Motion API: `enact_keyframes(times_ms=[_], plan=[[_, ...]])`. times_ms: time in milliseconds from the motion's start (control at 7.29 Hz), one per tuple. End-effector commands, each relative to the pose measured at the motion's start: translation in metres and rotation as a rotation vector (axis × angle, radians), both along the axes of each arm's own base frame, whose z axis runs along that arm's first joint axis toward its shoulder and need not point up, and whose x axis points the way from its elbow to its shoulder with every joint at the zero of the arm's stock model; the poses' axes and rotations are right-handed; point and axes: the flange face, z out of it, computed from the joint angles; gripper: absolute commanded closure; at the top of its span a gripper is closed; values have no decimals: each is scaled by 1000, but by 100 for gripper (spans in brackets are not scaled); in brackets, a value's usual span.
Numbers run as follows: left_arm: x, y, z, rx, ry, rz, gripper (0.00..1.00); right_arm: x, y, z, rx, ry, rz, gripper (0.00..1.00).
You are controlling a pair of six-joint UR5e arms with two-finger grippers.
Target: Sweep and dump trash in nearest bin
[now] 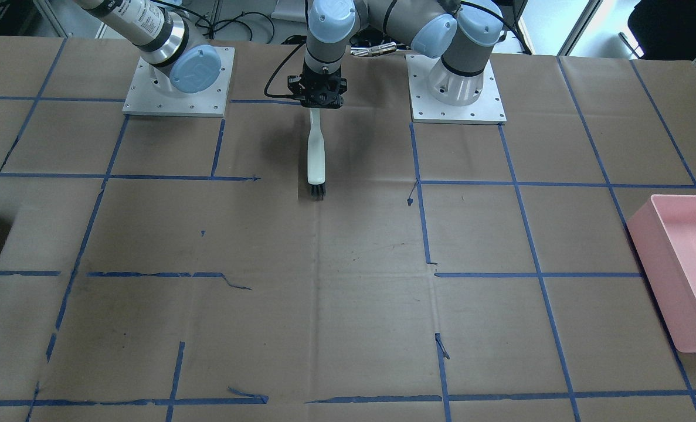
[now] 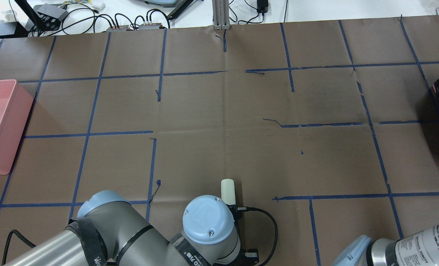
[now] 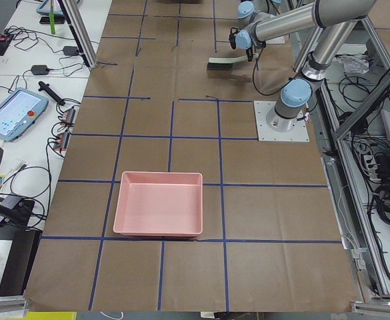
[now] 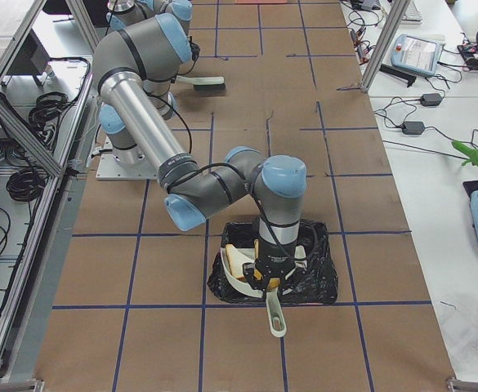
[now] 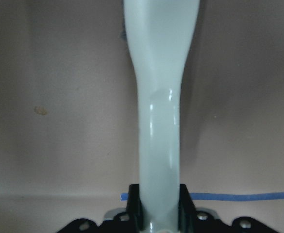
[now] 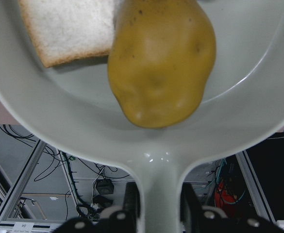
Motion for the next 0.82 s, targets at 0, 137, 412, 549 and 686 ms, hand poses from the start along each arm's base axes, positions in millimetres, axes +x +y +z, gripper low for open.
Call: enact_keyframes(times_ms=[0,137,412,549,686], plan=[[0,0,-1,4,-3,1,84,2,2,-1,-9,79,-22,100],[1,0,-1,3,-4,1,77,9,-2,-5,-26,93,-27,100],[1,-1,0,-2,-2,4,63,18,-4,-14,-27,139,-61,100],[2,-2,0,-4,-5,-2,50,24,-7,-15,-28,145,-64,100],[3,-3,0,-5,-6,2,41,26,-1,-3,-24,180,-89,100]])
